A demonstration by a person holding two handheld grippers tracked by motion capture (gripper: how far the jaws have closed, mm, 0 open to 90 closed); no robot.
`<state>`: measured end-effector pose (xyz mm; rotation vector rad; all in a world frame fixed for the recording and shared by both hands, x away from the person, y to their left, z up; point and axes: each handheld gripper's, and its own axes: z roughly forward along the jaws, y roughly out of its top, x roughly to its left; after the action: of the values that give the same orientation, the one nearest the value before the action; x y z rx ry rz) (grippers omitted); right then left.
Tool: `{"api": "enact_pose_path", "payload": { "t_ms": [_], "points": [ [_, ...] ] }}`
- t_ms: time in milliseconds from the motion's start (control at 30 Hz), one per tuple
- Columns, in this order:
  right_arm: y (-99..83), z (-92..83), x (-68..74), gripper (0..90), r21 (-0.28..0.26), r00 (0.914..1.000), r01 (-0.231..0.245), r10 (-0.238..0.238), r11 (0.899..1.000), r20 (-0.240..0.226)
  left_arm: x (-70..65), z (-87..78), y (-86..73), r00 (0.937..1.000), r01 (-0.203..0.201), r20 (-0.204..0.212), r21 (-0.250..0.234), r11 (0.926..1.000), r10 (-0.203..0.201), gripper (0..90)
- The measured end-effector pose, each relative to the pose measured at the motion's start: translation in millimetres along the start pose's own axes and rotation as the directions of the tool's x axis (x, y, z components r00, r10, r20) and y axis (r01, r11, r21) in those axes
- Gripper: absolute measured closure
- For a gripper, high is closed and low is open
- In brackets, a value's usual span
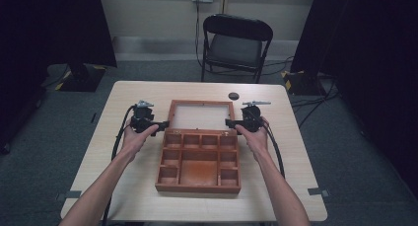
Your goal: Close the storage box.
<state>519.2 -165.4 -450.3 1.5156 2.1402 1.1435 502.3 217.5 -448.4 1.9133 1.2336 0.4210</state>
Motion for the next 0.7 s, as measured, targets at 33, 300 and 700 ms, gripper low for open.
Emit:
{"api": "enact_pose_path", "payload": {
  "t_ms": [33, 300, 700],
  "points": [
    [-1.0, 4.0, 2.4, 14.8, 0.005, 0.9999, 0.016, -0.016, 1.000, 0.002, 0.0, 2.1, 0.5, 0.9999, 0.006, 0.016, 0.011, 0.9999, -0.006, 20.4],
    [-1.7, 12.1, 2.8, 15.3, 0.018, 1.0000, 0.001, -0.001, 1.000, -0.005, -4.4, 15.1, 6.9, 0.9992, -0.010, 0.039, 0.042, 0.9991, 0.008, 19.0],
    [-7.4, 32.6, 2.0, 13.0, 0.084, 0.9884, -0.116, 0.124, 0.990, -0.089, -7.3, 33.0, 1.3, 0.9965, 0.023, 0.078, 0.086, 0.9960, -0.030, 18.2]
  ]
}}
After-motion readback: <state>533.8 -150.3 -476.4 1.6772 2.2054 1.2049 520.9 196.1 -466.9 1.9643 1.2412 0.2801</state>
